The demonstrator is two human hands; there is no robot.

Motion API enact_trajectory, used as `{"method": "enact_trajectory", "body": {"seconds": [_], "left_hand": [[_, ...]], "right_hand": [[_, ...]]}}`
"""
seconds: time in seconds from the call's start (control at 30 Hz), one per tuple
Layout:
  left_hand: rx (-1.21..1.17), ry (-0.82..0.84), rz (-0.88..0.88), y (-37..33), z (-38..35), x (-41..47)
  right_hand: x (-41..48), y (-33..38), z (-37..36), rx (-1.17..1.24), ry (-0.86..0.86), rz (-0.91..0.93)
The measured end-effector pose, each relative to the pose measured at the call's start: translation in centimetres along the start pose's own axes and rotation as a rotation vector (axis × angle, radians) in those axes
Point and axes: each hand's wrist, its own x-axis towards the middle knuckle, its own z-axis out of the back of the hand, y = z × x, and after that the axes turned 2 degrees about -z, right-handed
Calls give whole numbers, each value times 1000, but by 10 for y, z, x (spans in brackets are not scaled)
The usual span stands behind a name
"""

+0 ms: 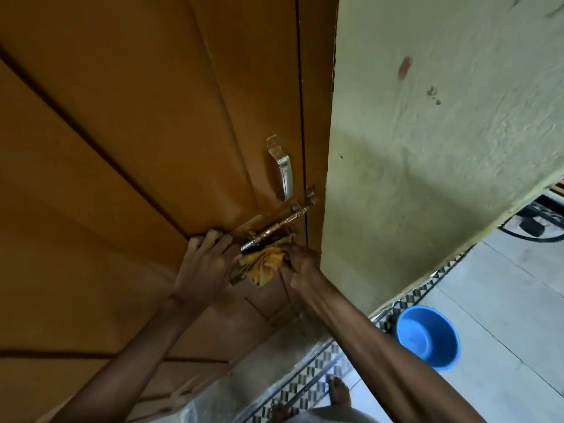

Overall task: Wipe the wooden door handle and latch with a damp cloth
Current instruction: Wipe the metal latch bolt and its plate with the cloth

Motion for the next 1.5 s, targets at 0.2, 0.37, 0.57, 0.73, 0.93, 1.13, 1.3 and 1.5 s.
{"method": "enact_trajectory", "body": {"seconds": [0.2,0.37,0.57,0.73,0.93,1.13,1.3,1.5], "left_hand": [[-3,-5,-7,0,-1,0],[-7,-8,-20,2,-2,1],[-25,-4,-3,0,0,1],[-17,7,1,1,-3,1],[-40,-38,-17,2,-4,0],[-5,-55,-56,1,-7,-2],[58,-47,-63,1,-15,-4],[107,-6,-36,-3,-18,-6]], "right_hand": [[-32,54,3,112,-41,7],[-33,55,-4,109,-18,-48],[-47,41,-12,-140,-65,248],[-45,64,-6,-266,-23,160],[-47,50,-7,-315,34,220],[-52,58,5,-651,-17,417],[-53,58,8,-644,-110,508],[-44,32,-8,-702,-222,642]]}}
